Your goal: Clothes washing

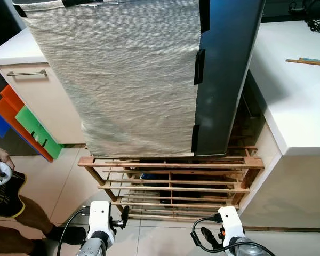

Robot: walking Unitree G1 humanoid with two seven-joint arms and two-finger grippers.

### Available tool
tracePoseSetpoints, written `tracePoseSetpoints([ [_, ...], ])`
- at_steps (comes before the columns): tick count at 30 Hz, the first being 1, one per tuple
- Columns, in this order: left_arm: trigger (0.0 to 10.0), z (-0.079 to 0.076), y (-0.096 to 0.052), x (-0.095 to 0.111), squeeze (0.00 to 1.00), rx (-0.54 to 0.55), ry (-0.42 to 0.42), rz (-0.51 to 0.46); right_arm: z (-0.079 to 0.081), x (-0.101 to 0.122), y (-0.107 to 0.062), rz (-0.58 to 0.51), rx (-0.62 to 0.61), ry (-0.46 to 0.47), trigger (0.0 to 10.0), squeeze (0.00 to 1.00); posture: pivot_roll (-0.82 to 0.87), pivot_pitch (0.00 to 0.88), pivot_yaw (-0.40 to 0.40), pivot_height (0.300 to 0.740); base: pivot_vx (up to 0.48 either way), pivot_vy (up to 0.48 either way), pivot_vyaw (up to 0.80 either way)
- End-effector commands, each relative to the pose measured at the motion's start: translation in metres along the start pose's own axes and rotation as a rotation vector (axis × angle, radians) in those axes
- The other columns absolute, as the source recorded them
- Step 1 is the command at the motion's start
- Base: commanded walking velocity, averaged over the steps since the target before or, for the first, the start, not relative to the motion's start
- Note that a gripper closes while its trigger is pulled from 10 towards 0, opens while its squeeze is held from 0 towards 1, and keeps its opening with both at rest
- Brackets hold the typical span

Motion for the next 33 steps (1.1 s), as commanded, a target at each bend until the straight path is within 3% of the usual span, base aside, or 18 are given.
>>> tracePoseSetpoints([
  [1,10.0,-0.01,-0.02,-0.083,0.0,-0.082,0.131,0.619,-0.014,-0.101,-0.02,0.235,-0.353,0.245,10.0,0.0,-0.1,0.0,0.151,0.74,0.0,0.0,0.0],
  [6,10.0,-0.002,-0.026,-0.091,0.0,-0.093,0.182,0.632,-0.017,-0.086,-0.015,0.225,-0.345,0.207,10.0,0.0,-0.08,0.0,0.149,0.74,0.0,0.0,0.0],
  [10,10.0,-0.002,-0.026,-0.09,0.0,-0.091,0.173,0.63,-0.019,-0.086,-0.016,0.222,-0.348,0.207,10.0,0.0,-0.08,0.0,0.143,0.74,0.0,0.0,0.0],
  [16,10.0,0.012,-0.014,-0.075,0.0,-0.021,0.161,0.568,-0.016,-0.08,-0.014,0.17,-0.342,0.236,10.0,0.0,-0.08,0.0,0.141,0.74,0.0,0.0,0.0],
  [17,10.0,0.02,-0.002,-0.056,0.0,0.005,0.127,0.482,-0.011,-0.071,-0.011,0.107,-0.291,0.266,10.0,1.0,-0.07,0.0,0.139,0.74,0.0,0.0,0.0],
  [18,10.0,0.023,0.002,-0.047,1.0,0.015,0.126,0.442,-0.009,-0.067,-0.01,0.079,-0.265,0.273,10.0,1.0,-0.07,0.0,0.139,0.74,0.0,0.0,0.0],
  [20,10.0,0.027,0.009,-0.035,1.0,0.021,0.091,0.382,-0.005,-0.06,-0.008,0.033,-0.223,0.272,10.0,1.0,-0.07,0.0,0.139,0.74,0.0,0.0,0.0],
  [21,10.0,0.03,0.017,-0.015,1.0,-0.001,0.133,0.279,-0.018,0.012,-0.004,-0.14,-0.144,0.214,10.0,1.0,-0.08,0.0,0.13,0.74,0.0,0.0,0.0],
  [22,10.0,0.03,0.017,-0.015,1.0,-0.001,0.133,0.279,-0.018,0.012,-0.004,-0.14,-0.144,0.214,10.0,1.0,-0.08,0.0,0.13,0.74,0.0,0.0,0.0],
  [23,10.0,0.032,0.023,0.019,1.0,-0.006,0.213,0.094,-0.019,0.061,-0.013,-0.294,-0.051,0.126,10.0,1.0,-0.08,0.0,0.128,0.74,0.0,0.0,0.0],
  [25,10.0,0.029,0.019,0.043,1.0,-0.014,0.226,-0.034,-0.013,0.077,-0.026,-0.371,0.027,0.042,10.0,1.0,-0.08,0.0,0.121,0.74,0.0,0.0,0.0],
  [26,10.0,0.029,0.019,0.043,1.0,-0.014,0.226,-0.034,-0.013,0.077,-0.026,-0.371,0.027,0.042,10.0,1.0,-0.08,0.0,0.121,0.74,0.0,0.0,0.0],
  [27,10.0,0.024,0.002,0.075,1.0,-0.007,0.238,-0.172,-0.007,0.094,-0.052,-0.47,0.104,-0.05,10.0,1.0,-0.08,0.0,0.117,0.74,0.0,0.0,0.0],
  [28,10.0,0.024,0.002,0.075,1.0,-0.007,0.238,-0.172,-0.007,0.094,-0.052,-0.47,0.104,-0.05,10.0,1.0,-0.08,0.0,0.117,0.74,0.0,0.0,0.0],
  [30,10.0,0.016,-0.016,0.098,1.0,-0.008,0.249,-0.267,0.001,0.109,-0.08,-0.561,0.175,-0.125,10.0,1.0,-0.08,0.0,0.113,0.74,0.0,0.0,0.0],
  [33,10.0,0.013,-0.023,0.108,1.0,-0.005,0.259,-0.309,0.005,0.115,-0.094,-0.596,0.21,-0.157,10.0,1.0,-0.08,0.0,0.112,0.74,0.0,0.0,0.0],
])
Point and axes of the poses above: a point about 5 cm out from each wrist's last joint towards the gripper, its own y axis pointing out of the wrist towards the gripper, its own x axis along the axis of the wrist's last joint, z = x × y, the point moved 6 cm from there along y, pointing out of the wrist towards the gripper, and after that the axes turned 15 degrees about y, right-handed, at the moved point
